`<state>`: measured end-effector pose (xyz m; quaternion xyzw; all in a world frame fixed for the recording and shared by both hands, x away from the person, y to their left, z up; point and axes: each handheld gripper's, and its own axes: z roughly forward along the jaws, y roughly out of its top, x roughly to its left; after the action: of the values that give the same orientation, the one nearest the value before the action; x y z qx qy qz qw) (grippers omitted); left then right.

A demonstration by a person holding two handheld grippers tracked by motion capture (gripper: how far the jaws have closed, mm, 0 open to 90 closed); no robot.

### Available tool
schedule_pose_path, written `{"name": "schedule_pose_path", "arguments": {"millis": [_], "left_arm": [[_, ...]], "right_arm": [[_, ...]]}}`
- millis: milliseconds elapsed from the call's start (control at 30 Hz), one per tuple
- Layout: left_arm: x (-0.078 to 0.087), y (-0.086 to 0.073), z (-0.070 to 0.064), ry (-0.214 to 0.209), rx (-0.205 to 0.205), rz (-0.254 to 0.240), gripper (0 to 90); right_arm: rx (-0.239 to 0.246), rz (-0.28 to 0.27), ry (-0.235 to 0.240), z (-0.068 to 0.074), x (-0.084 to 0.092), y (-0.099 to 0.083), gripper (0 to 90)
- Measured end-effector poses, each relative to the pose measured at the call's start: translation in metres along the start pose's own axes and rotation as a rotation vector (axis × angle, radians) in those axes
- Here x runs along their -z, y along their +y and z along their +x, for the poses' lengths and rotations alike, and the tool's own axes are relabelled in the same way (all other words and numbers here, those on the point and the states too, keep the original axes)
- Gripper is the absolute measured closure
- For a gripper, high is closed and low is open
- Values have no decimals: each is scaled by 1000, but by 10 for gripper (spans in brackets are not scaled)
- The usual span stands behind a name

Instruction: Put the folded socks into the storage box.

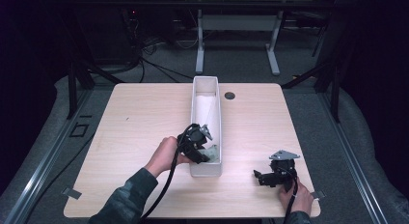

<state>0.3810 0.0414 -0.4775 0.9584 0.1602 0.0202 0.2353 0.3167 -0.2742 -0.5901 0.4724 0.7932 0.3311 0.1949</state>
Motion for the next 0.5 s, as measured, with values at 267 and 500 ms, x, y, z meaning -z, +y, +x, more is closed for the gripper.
{"name": "schedule_pose_path", "arguments": {"millis": [267,500], "left_arm": [[-3,1,1,1,12,5,526],[-2,1,2,7,18,0,500]], "right_arm": [[0,0,0,0,0,0,0],[0,0,0,0,0,0,0]]}}
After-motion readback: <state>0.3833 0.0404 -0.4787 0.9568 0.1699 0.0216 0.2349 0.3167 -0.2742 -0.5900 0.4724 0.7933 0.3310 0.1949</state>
